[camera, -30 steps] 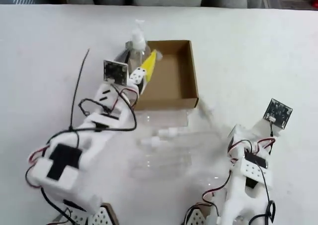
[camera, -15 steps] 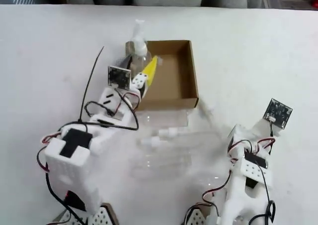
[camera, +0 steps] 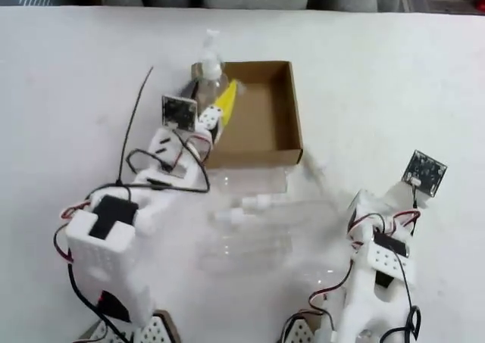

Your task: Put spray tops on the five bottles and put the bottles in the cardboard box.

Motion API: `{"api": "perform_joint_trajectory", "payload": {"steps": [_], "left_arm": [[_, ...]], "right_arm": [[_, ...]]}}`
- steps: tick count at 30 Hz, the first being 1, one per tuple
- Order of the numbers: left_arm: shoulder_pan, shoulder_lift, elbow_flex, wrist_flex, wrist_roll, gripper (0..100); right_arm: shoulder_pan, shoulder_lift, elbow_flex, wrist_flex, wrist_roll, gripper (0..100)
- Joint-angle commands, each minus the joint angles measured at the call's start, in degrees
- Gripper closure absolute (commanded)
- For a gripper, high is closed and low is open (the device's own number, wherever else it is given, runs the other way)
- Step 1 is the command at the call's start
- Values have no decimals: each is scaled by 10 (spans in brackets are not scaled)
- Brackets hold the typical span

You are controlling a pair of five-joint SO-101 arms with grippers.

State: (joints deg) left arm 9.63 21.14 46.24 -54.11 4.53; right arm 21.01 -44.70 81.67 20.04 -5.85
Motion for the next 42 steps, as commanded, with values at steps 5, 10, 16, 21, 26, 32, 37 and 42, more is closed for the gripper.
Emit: {"api": "perform_joint_trajectory", "payload": {"steps": [5, 10, 16, 21, 26, 32, 37, 42], "left_arm": [[-15, -1, -30, 33, -2, 977], [-16, 1, -29, 34, -2, 977], [-13, 40, -32, -3, -3, 977], [-9, 44, -31, -9, -3, 977], [-9, 44, -28, -9, -3, 976], [-9, 41, -25, -8, -2, 839], [-8, 39, -19, 25, 2, 626], [-8, 38, -19, 25, 2, 609]], "right_arm": [[-3, -7, -4, -11, 6, 981], [-3, -7, -4, -10, 6, 981], [-3, -7, -4, -10, 6, 981], [-2, -7, -4, -11, 6, 981], [-2, -7, -4, -12, 7, 981], [-3, -7, -1, -13, 46, 981], [-3, -7, -1, -14, 45, 981], [-3, -7, -1, -14, 47, 981]]}}
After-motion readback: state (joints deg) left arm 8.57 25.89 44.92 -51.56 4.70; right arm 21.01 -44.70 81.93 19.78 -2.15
